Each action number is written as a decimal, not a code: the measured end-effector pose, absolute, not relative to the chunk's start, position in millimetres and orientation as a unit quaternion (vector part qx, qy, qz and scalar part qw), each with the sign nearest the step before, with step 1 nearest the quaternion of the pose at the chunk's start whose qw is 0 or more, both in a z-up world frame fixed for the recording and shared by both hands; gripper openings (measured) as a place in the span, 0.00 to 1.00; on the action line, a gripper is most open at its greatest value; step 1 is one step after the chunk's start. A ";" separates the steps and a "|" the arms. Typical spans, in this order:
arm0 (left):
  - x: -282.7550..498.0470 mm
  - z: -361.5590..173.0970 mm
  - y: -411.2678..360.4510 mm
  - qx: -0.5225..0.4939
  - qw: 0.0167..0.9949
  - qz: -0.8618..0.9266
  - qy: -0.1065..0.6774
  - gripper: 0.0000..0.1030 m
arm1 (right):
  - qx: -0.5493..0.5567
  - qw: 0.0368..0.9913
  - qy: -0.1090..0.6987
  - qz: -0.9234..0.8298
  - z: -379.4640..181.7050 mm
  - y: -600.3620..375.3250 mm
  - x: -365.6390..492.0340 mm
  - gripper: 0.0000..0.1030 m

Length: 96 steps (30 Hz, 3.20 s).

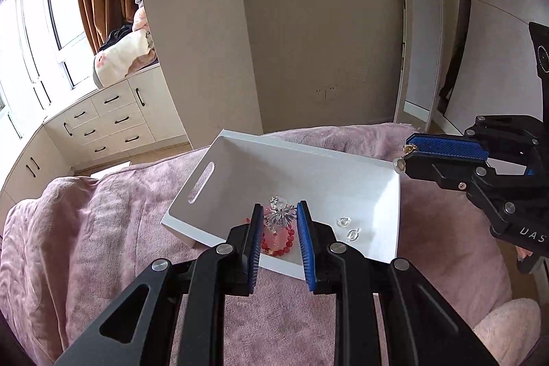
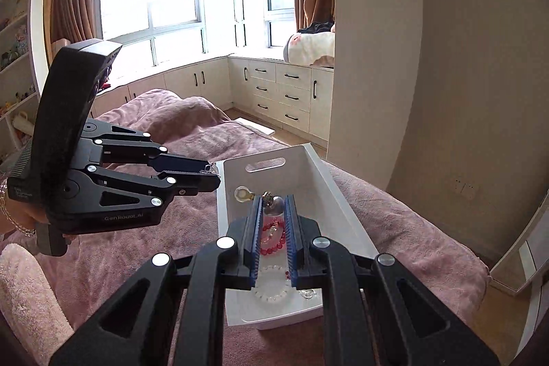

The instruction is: Organize jewelry

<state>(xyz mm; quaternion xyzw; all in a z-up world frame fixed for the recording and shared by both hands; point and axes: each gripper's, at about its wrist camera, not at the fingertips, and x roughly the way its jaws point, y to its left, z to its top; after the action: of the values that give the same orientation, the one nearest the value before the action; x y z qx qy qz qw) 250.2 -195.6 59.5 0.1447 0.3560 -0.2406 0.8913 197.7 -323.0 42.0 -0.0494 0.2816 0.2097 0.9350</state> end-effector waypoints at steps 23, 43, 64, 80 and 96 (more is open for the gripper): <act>381.6 -31.5 -234.2 0.150 0.858 -0.169 0.461 0.24 | -0.048 0.905 0.373 0.197 -43.9 -328.3 280.2 0.13; 374.2 32.3 -192.0 0.087 0.919 -0.144 0.356 0.85 | -0.072 0.915 0.345 0.196 -21.1 -295.4 279.6 0.89; 207.6 122.9 -147.9 0.054 0.964 -0.142 0.221 0.97 | -0.094 0.973 0.150 0.147 70.1 -296.0 136.5 0.95; 132.4 55.4 -142.9 0.011 0.972 -0.096 0.215 0.97 | -0.103 0.974 0.134 0.149 2.9 -324.3 91.9 0.95; 136.2 -25.3 -146.8 -0.006 0.974 -0.072 0.213 0.97 | -0.078 0.972 0.158 0.154 -61.6 -346.9 94.9 0.95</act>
<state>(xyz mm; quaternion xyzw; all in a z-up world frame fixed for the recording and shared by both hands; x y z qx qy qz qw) 136.2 -146.8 -25.3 -0.0064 0.2134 -0.0723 0.9743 94.9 -346.9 -61.6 -0.0776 0.1579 0.1536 0.9723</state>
